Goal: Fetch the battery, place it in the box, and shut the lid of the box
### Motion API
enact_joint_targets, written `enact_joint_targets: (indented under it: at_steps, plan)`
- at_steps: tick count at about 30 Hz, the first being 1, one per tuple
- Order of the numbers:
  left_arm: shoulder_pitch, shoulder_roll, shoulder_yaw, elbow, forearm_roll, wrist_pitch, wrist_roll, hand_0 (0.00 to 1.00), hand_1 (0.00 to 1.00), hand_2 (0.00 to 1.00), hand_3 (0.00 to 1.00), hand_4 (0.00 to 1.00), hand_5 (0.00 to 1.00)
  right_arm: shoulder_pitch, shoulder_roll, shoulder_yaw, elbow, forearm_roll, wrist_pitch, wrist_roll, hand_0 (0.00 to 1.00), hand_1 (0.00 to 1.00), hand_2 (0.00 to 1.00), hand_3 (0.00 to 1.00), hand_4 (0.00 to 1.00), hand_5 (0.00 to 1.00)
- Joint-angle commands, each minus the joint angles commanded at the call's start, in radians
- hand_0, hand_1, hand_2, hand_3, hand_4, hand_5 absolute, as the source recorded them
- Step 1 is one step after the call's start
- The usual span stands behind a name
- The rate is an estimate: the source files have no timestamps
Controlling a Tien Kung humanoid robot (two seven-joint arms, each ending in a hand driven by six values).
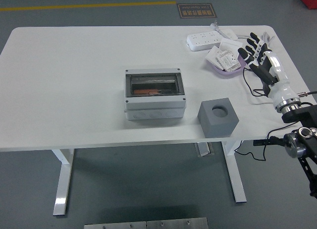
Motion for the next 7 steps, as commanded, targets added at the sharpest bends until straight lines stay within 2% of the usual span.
enact_joint_targets:
  at_steps: [7]
  plan:
    - [0.000,-0.005,0.000,0.000,-0.003,-0.002,0.001,0.668,0.791,0.754,0.801,0.869,0.335,-0.004,0.004,0.010,0.005,0.036,-0.016,0.024,0.998,0.998,0.998,0.998,0.998,0.629]
